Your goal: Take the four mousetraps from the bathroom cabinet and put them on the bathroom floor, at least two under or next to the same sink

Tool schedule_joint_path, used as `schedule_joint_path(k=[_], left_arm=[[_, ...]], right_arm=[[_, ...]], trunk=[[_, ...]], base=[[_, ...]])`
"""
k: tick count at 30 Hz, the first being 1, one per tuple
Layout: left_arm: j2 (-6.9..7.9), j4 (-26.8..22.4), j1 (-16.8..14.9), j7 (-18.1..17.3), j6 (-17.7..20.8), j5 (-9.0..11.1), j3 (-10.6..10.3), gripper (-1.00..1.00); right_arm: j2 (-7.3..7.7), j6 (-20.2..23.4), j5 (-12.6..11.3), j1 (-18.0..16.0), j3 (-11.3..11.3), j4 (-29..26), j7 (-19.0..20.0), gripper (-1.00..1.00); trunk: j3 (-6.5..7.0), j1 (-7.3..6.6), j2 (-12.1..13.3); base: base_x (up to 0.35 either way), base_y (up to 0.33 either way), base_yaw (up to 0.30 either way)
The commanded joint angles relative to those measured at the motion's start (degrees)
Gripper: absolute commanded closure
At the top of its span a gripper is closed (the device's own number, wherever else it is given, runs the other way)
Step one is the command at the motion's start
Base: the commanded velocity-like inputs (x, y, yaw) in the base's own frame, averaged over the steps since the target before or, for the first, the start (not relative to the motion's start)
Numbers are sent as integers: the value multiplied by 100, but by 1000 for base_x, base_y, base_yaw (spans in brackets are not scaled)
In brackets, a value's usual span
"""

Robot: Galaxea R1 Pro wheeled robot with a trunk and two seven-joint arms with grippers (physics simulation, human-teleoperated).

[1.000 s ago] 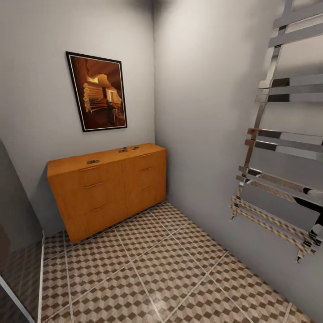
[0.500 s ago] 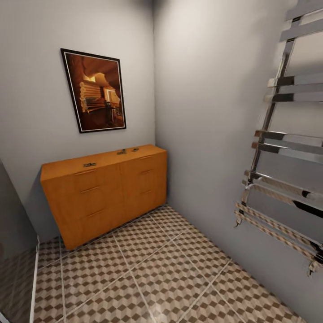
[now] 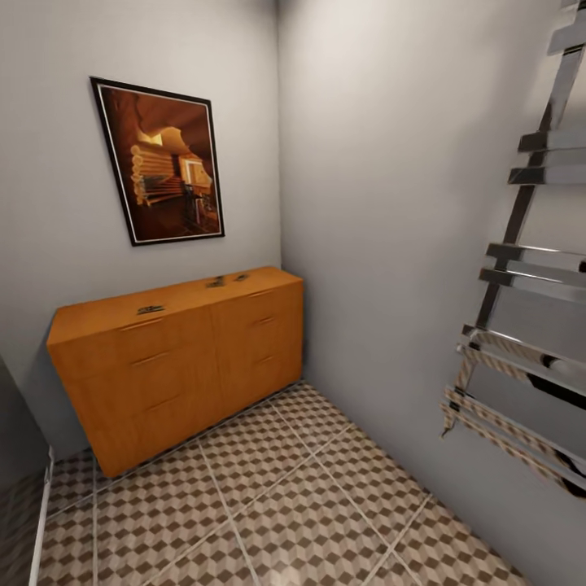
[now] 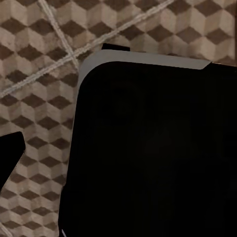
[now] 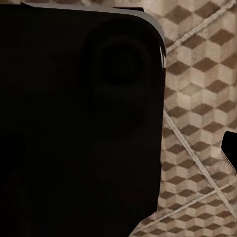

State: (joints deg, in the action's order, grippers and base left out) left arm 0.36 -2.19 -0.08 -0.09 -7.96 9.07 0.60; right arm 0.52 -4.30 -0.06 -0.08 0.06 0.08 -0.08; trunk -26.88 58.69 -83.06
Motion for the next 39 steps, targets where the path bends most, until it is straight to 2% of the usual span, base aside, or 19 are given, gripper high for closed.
schedule_joint_path(k=[1, 14, 39], left_arm=[[0, -1, -1, 0, -19, 34, 2, -100], [0, -1, -1, 0, -28, 34, 10, -100], [0, -1, -1, 0, -30, 34, 10, -100]], right_arm=[[-5, -18, 2, -1, 2, 1, -1, -100], [23, -18, 14, 0, 3, 1, -1, -100], [27, -18, 14, 0, 3, 1, -1, -100]], trunk=[[-4, 3, -2], [-4, 3, -2], [-4, 3, -2]], base=[[323, 0, 0], [323, 0, 45], [323, 0, 263]])
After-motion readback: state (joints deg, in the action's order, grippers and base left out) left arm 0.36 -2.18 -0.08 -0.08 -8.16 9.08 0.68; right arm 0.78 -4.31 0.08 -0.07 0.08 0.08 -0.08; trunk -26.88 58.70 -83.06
